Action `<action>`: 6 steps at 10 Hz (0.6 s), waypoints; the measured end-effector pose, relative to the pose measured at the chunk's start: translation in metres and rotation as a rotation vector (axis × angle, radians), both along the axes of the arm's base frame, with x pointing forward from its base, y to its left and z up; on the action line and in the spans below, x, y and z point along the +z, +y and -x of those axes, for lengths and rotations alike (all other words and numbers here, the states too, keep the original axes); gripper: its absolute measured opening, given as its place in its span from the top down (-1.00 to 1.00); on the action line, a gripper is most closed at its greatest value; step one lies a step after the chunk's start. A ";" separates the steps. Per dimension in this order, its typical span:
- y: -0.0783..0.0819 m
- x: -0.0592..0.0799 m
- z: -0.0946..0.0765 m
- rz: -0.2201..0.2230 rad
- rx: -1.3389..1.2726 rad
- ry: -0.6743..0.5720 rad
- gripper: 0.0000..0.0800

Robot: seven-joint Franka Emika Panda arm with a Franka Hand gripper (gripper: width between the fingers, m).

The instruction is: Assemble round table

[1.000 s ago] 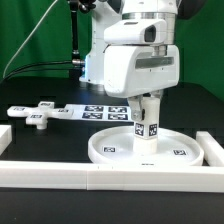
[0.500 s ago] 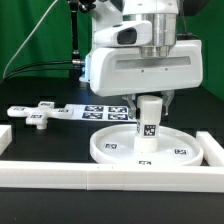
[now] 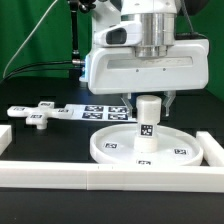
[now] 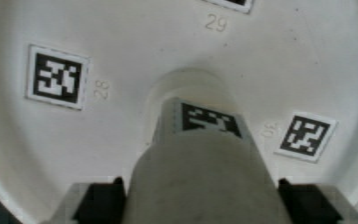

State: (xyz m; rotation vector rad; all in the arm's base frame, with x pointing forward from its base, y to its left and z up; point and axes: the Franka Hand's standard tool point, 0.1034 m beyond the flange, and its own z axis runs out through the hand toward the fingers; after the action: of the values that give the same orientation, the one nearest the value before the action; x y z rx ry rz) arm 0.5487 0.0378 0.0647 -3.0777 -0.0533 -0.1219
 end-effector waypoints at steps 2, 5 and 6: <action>-0.001 0.000 0.002 -0.022 -0.202 0.014 -0.03; -0.001 0.000 0.002 -0.043 -0.376 0.026 -0.03; -0.001 0.000 0.002 -0.054 -0.429 0.030 -0.03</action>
Offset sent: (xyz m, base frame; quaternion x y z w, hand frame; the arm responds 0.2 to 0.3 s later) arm -0.0012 0.0003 0.0009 -0.0066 -0.0004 0.1375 0.9905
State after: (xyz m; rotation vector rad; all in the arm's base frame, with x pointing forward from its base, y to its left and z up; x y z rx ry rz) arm 0.5471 0.0364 0.0650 -2.9837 0.6009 -0.0930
